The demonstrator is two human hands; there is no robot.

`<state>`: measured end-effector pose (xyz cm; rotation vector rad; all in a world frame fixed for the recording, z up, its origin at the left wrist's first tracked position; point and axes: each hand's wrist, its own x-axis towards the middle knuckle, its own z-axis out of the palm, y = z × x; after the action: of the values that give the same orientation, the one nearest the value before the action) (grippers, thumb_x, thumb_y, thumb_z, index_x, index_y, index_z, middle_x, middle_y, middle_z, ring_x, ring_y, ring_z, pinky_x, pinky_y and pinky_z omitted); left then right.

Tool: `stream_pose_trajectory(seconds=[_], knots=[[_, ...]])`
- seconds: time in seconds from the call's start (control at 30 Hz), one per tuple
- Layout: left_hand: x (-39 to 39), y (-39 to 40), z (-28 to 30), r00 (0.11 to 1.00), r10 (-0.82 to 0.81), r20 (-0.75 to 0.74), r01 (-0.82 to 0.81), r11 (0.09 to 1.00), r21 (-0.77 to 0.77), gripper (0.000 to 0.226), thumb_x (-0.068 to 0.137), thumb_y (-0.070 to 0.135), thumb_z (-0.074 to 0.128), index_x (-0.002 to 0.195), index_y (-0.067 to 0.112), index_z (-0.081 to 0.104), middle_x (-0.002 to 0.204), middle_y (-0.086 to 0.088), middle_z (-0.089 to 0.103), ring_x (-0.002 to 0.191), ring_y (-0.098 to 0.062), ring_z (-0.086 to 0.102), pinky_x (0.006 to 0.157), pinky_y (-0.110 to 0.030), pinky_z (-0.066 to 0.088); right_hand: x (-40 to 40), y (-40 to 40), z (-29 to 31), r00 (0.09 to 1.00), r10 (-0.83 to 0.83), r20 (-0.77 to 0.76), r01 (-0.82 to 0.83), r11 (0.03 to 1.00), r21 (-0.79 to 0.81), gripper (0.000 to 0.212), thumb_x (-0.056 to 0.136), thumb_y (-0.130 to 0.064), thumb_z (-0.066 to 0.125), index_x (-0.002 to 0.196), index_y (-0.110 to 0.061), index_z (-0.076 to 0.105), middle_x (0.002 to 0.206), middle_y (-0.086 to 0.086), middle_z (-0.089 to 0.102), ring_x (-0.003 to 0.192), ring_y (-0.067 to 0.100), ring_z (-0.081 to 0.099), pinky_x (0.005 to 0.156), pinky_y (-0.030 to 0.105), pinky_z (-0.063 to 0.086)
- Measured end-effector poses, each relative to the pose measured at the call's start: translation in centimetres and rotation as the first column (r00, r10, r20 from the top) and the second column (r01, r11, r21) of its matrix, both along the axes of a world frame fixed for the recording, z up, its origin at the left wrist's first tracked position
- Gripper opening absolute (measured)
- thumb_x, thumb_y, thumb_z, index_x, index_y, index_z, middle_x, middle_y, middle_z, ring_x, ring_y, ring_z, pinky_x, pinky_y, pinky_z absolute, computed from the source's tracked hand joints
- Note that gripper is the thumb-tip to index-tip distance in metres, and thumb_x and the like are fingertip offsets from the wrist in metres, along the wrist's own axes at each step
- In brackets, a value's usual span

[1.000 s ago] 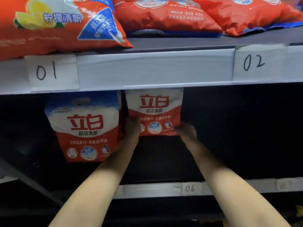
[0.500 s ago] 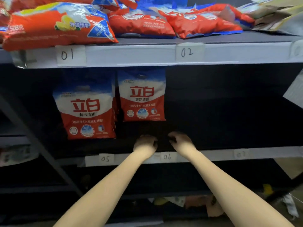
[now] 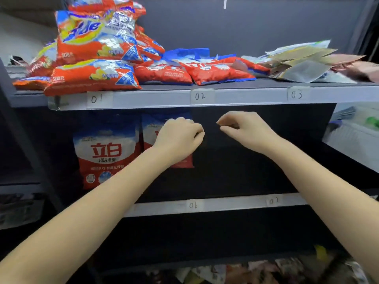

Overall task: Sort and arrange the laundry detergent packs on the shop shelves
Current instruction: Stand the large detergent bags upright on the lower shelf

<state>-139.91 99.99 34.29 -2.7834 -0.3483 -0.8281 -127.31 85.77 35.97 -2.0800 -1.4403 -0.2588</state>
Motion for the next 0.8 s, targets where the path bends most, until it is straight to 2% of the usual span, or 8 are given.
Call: stream_pose_trajectory(seconds=[0.1, 0.17, 0.3, 0.4, 0.47, 0.57, 0.7, 0.8], knots=[[-0.3, 0.4, 4.4, 0.995, -0.032, 0.093, 0.034, 0.999, -0.023, 0.031, 0.098, 0.033, 0.043, 0.108, 0.018, 0.068, 0.103, -0.002, 0.067, 0.097, -0.021, 0.057, 0.075, -0.032, 0.042, 0.9, 0.4, 4.2, 0.997, -0.012, 0.073, 0.003, 0.994, 0.112, 0.020, 0.092, -0.020, 0.057, 0.110, -0.015, 0.066, 0.106, -0.003, 0.067, 0.093, 0.002, 0.054, 0.086, 0.016, 0.040], [0.2, 1.1, 6.8, 0.991, -0.031, 0.129, 0.034, 0.999, -0.019, 0.031, 0.097, 0.032, 0.043, 0.107, 0.016, 0.067, 0.104, -0.003, 0.067, 0.098, -0.022, 0.057, 0.076, -0.034, 0.043, 2.1, 1.2, 6.3, 0.992, -0.040, 0.121, 0.021, 0.988, 0.153, 0.020, 0.092, -0.018, 0.057, 0.107, -0.012, 0.067, 0.105, 0.000, 0.068, 0.098, 0.007, 0.054, 0.090, 0.022, 0.043], [2.5, 3.4, 10.2, 0.983, 0.046, 0.178, -0.038, 0.998, -0.050, 0.031, 0.098, 0.030, 0.042, 0.106, 0.015, 0.068, 0.107, -0.006, 0.068, 0.097, -0.025, 0.059, 0.074, -0.034, 0.045, 5.7, 3.1, 8.7, 0.978, -0.143, 0.154, 0.128, 0.986, 0.104, 0.021, 0.092, -0.018, 0.053, 0.106, -0.011, 0.068, 0.111, 0.004, 0.066, 0.101, 0.018, 0.055, 0.081, 0.026, 0.040], [5.1, 6.8, 11.3, 0.972, 0.190, 0.136, -0.178, 0.979, -0.095, 0.034, 0.096, 0.029, 0.040, 0.102, 0.011, 0.068, 0.108, -0.010, 0.067, 0.097, -0.030, 0.058, 0.073, -0.034, 0.043, 8.5, 4.9, 9.2, 0.962, -0.235, 0.141, 0.232, 0.972, 0.035, 0.025, 0.093, -0.019, 0.050, 0.108, -0.011, 0.068, 0.115, 0.005, 0.065, 0.091, 0.016, 0.050, 0.073, 0.025, 0.033], [6.9, 9.1, 11.9, 0.950, 0.295, 0.099, -0.287, 0.954, -0.091, 0.038, 0.097, 0.031, 0.037, 0.101, 0.008, 0.068, 0.111, -0.014, 0.065, 0.099, -0.033, 0.056, 0.072, -0.034, 0.040, 10.2, 6.0, 9.5, 0.950, -0.280, 0.140, 0.280, 0.960, 0.016, 0.026, 0.094, -0.020, 0.048, 0.107, -0.010, 0.068, 0.121, 0.005, 0.064, 0.095, 0.019, 0.052, 0.073, 0.025, 0.032], [9.1, 11.6, 13.4, 0.917, 0.395, 0.050, -0.385, 0.911, -0.145, 0.045, 0.098, 0.034, 0.035, 0.110, 0.002, 0.063, 0.117, -0.019, 0.060, 0.108, -0.036, 0.053, 0.082, -0.038, 0.043, 12.6, 7.9, 10.7, 0.922, -0.367, 0.124, 0.372, 0.928, -0.012, 0.030, 0.097, -0.023, 0.045, 0.109, -0.007, 0.068, 0.121, 0.016, 0.062, 0.092, 0.027, 0.051, 0.069, 0.027, 0.030], [11.6, 13.4, 15.2, 0.912, 0.398, -0.098, -0.409, 0.865, -0.290, 0.051, 0.100, 0.037, 0.034, 0.129, -0.001, 0.050, 0.136, -0.020, 0.050, 0.123, -0.034, 0.047, 0.097, -0.037, 0.038, 16.0, 10.7, 11.4, 0.875, -0.480, 0.070, 0.480, 0.877, 0.009, 0.044, 0.097, -0.039, 0.044, 0.100, 0.001, 0.062, 0.106, 0.024, 0.063, 0.100, 0.035, 0.056, 0.067, 0.029, 0.030], [13.7, 14.8, 15.1, 0.928, 0.350, -0.127, -0.370, 0.836, -0.406, 0.050, 0.098, 0.036, 0.040, 0.133, 0.001, 0.047, 0.140, -0.019, 0.047, 0.125, -0.032, 0.046, 0.098, -0.033, 0.036, 17.8, 12.0, 10.5, 0.856, -0.511, 0.080, 0.508, 0.859, 0.057, 0.039, 0.096, -0.036, 0.044, 0.074, -0.005, 0.053, 0.103, 0.025, 0.063, 0.096, 0.036, 0.057, 0.065, 0.030, 0.031]])
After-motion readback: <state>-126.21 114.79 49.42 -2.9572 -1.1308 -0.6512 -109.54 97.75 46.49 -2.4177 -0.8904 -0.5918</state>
